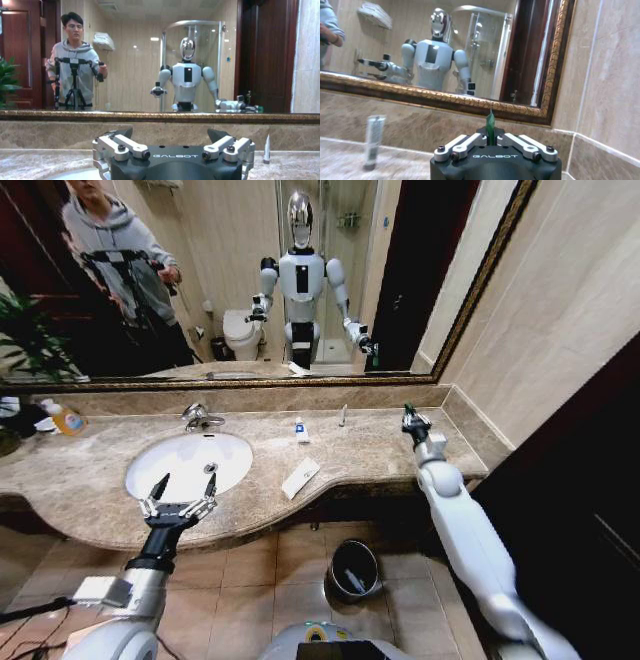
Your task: Pick up the trash from the sink and place it in the trash bin.
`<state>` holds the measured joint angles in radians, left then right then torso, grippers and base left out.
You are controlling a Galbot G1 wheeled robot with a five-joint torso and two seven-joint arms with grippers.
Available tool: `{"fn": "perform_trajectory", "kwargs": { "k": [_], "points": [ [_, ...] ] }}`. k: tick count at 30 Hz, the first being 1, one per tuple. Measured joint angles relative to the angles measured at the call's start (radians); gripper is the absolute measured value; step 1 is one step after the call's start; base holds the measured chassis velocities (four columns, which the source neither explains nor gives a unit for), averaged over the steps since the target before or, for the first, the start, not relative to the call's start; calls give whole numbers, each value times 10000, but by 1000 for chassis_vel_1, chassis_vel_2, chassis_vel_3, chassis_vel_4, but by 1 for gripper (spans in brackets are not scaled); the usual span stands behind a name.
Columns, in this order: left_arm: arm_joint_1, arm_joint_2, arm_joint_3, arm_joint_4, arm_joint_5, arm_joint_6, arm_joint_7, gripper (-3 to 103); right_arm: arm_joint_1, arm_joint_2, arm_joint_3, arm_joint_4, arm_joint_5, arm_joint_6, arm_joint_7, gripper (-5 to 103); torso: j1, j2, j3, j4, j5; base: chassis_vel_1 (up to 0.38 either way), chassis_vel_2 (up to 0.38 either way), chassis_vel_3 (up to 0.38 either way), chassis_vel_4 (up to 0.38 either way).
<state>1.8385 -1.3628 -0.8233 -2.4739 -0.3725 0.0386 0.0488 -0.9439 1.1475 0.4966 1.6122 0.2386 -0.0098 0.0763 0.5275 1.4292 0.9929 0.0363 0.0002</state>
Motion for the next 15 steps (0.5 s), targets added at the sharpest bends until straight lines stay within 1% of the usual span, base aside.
{"fn": "perform_trajectory", "kwargs": {
  "k": [2,5,7,8,10,12,13,15],
  "points": [
    [0,0,0,-1,0,0,1,100,-858,70,170,572,-123,286,-31,5,0,0,0,6,0,0,0,0,0],
    [0,0,0,-1,0,0,0,100,-1407,172,350,936,-401,589,-77,5,0,-1,0,6,-1,0,0,0,0],
    [0,0,0,0,0,0,0,100,-2353,341,547,1627,-604,855,-112,5,0,0,0,4,-3,0,0,0,0],
    [0,0,0,0,0,0,0,100,-2353,341,547,1627,-604,855,-112,5,0,0,0,4,-3,0,0,0,0],
    [0,0,0,0,0,0,0,100,-3256,554,502,2240,-640,1019,-189,5,-1,0,0,2,-3,0,0,0,0],
    [0,0,0,-1,0,0,2,100,-3523,636,398,2409,-644,1096,-233,5,-1,0,0,4,-5,0,0,0,0],
    [1,0,0,0,0,0,0,100,-3933,762,326,2620,-671,1210,-280,5,-1,0,0,8,-1,0,0,0,0],
    [0,-1,-1,0,0,0,0,100,-4687,986,310,2904,-810,1502,-326,5,0,0,0,6,-3,0,0,0,0]
  ]
}}
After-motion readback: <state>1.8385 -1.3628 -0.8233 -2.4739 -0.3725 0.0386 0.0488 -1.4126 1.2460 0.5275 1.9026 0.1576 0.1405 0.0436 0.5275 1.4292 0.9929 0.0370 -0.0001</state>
